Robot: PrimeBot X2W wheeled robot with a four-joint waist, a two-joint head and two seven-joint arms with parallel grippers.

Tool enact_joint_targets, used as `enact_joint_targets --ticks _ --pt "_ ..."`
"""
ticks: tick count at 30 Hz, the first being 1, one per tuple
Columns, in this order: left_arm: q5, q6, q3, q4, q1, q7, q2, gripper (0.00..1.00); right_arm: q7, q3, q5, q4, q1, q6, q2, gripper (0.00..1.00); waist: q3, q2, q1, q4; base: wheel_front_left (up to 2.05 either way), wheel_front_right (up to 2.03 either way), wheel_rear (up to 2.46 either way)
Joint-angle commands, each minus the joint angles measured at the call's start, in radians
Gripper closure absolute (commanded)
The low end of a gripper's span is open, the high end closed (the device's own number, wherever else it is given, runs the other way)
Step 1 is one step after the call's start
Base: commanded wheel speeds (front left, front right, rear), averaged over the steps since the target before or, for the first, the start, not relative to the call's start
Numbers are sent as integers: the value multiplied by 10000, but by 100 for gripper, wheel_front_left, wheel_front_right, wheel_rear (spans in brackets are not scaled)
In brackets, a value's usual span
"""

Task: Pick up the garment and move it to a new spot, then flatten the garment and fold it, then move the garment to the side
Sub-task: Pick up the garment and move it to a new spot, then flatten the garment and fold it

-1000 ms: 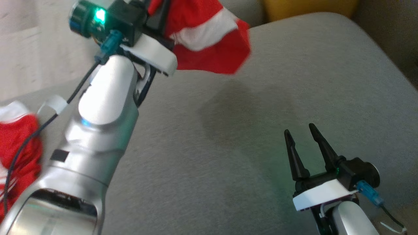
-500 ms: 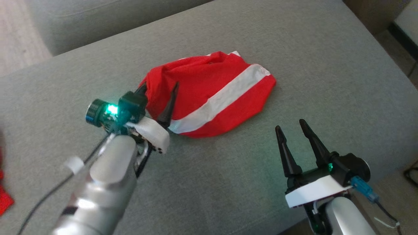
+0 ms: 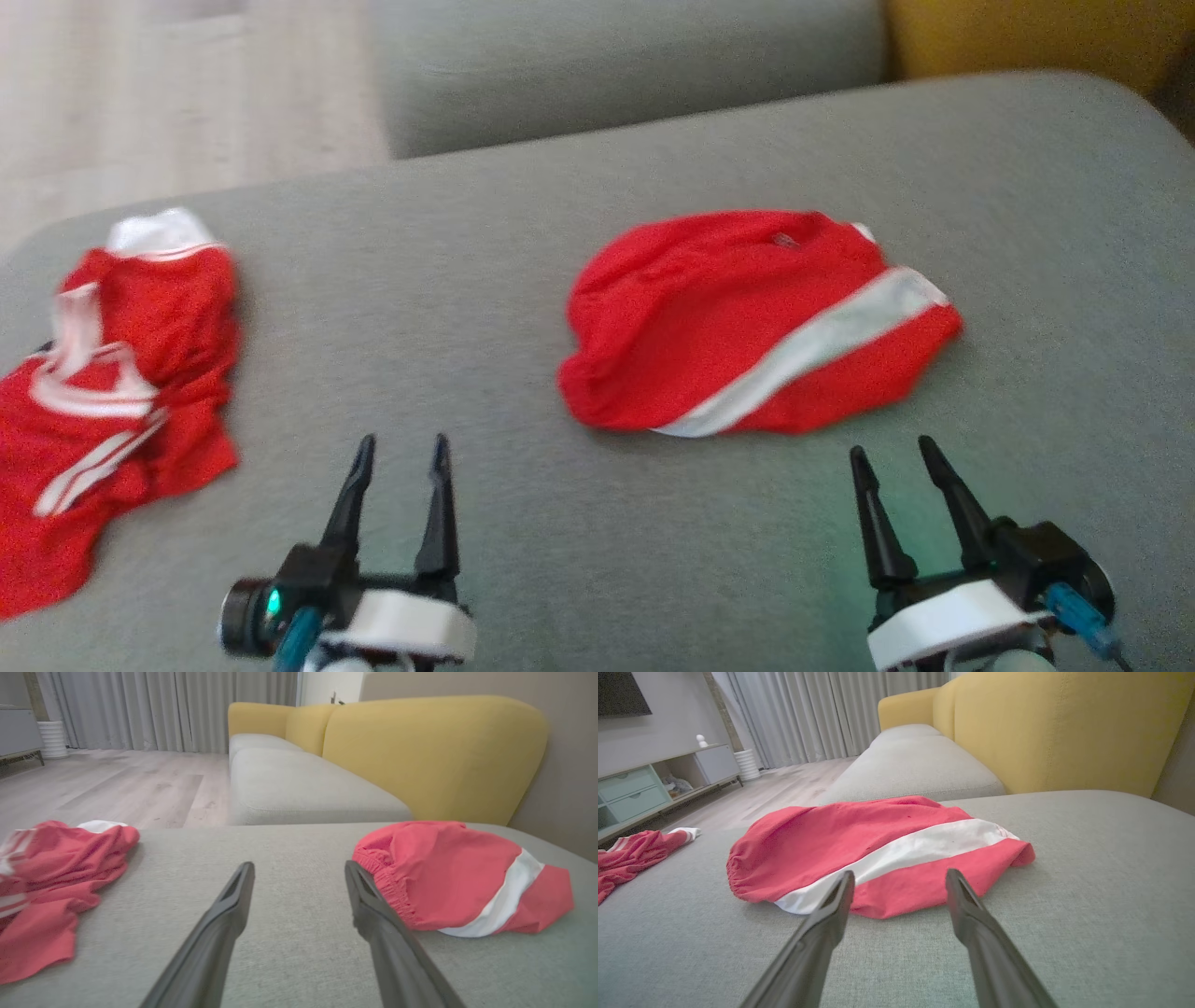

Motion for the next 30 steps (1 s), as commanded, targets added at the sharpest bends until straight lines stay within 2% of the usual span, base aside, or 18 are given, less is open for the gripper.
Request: enact_joint_targets --ticks 1,5,8,9,13,30 --pt "4 39 503 -765 -57 -94 -19 0 -61 118 0 -322 -185 69 -13 0 -764 0 1 1139 0 0 0" --pt "44 126 755 -2243 1179 -94 -37 0 -61 -139 -144 -433 152 69 -13 0 -1044 0 1 1682 0 0 0" --pt "130 150 785 -2762 1910 -94 -40 0 -61 -291 -189 -550 478 69 -13 0 -1239 0 1 1907 0 0 0" --pt "449 87 697 -2737 2205 -94 -40 0 -61 -346 -188 -628 691 69 -13 0 -1343 0 1 1974 0 0 0" --pt "514 169 709 -2707 2416 -95 -41 0 -61 -427 -124 -644 955 69 -13 0 -1440 0 1 2004 0 0 0" --pt "1080 232 606 -2592 2333 -95 -42 0 -61 -544 -100 -989 932 69 -13 0 -1388 0 1 1871 0 0 0"
